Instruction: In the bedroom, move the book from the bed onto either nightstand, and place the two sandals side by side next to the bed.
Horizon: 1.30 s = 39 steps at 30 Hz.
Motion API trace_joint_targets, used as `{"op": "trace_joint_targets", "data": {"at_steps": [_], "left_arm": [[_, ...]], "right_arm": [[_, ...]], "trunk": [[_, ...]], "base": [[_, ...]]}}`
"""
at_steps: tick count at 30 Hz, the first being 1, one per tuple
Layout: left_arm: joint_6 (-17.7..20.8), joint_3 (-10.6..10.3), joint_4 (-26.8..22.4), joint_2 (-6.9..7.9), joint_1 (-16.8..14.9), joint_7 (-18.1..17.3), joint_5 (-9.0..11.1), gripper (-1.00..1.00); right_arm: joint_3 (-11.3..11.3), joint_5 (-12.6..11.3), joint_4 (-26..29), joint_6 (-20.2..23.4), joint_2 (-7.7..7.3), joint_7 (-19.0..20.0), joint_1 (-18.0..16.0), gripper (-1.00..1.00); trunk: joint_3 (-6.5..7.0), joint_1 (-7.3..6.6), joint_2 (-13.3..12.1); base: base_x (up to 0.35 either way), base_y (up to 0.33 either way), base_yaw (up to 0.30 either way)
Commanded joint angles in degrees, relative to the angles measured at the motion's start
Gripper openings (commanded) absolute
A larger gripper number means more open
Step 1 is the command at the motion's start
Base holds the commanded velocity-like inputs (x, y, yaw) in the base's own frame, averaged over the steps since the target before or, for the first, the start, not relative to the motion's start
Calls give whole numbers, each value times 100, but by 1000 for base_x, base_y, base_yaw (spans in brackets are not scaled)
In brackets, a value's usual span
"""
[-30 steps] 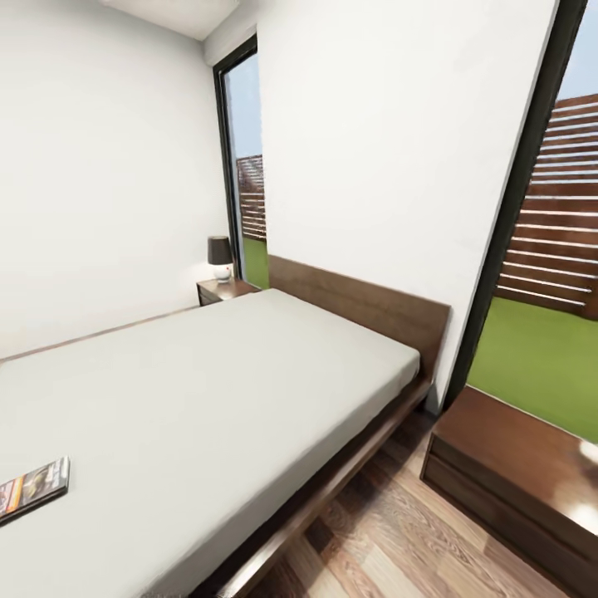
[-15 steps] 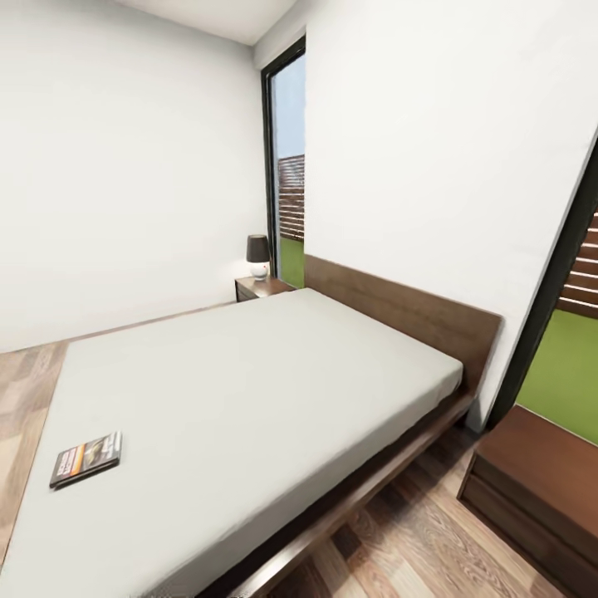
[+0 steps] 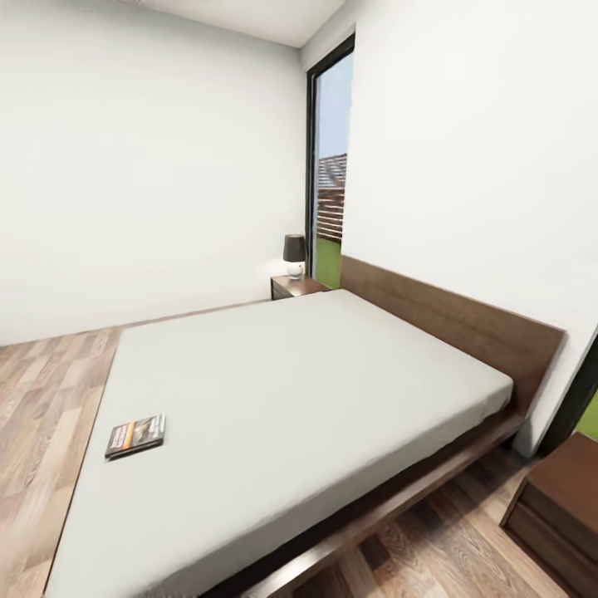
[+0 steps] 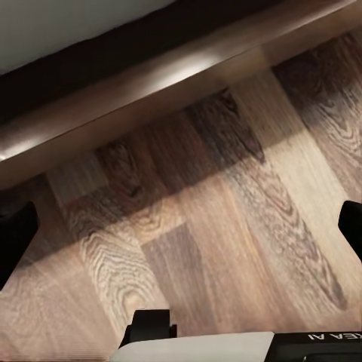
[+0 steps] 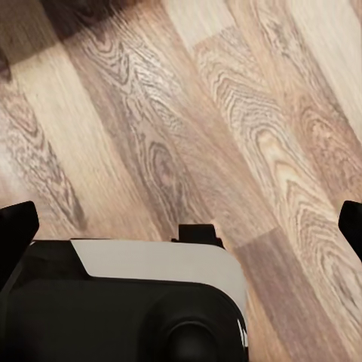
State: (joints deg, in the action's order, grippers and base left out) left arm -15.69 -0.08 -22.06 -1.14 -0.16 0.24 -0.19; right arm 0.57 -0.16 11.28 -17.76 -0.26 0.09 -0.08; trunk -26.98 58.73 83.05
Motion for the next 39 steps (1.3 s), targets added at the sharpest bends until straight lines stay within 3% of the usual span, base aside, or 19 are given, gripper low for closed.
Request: {"op": "trace_joint_targets", "data": {"at_steps": [1, 39], "left_arm": [[-13, -1, 0, -1, -2, 3, -1, 100], [-13, -1, 0, -1, -2, 3, -2, 100]], "right_arm": [[5, -2, 0, -17, 0, 1, -1, 100], [5, -2, 1, -17, 0, 2, -1, 100]], "trunk": [[-5, 0, 3], [-5, 0, 3]], "base": [[0, 0, 294], [0, 0, 297]]}}
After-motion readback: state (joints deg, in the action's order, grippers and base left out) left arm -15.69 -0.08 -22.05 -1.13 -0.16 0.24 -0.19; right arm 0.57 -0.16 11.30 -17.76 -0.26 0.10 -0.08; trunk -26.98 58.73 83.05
